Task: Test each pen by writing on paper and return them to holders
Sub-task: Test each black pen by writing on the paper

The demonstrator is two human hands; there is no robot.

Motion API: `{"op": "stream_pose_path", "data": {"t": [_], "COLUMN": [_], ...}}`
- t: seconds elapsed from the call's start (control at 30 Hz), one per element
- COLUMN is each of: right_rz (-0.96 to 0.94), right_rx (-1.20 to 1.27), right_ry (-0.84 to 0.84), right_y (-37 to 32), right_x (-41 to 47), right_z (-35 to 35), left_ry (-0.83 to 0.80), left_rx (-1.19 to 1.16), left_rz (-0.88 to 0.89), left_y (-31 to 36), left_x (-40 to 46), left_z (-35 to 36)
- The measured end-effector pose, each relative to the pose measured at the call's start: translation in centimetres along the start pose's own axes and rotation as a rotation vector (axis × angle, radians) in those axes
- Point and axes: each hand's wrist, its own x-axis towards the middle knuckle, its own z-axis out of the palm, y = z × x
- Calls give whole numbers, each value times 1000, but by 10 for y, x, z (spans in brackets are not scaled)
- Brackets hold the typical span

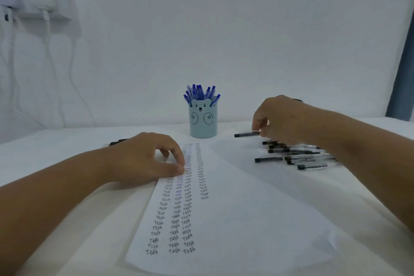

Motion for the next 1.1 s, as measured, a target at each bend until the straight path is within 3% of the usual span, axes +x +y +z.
{"op": "stream_pose_path", "data": {"t": [0.17,0.57,0.83,1.1], "right_rz": [82,206,-22,-280], "right_rx": [-190,-150,-166,70], "right_ry": [-122,-90,0,50], "right_y": [32,58,6,-44], "right_x": [1,2,-3,-15], "right_z": [-8,-20,1,40], "left_ry": [9,12,44,341], "left_rx": [-23,-47,-69,59], "left_rz": [14,16,5,-65], "left_y": [0,3,3,-18], "left_x": [0,2,1,5], "left_z": [0,0,-3,-13]}}
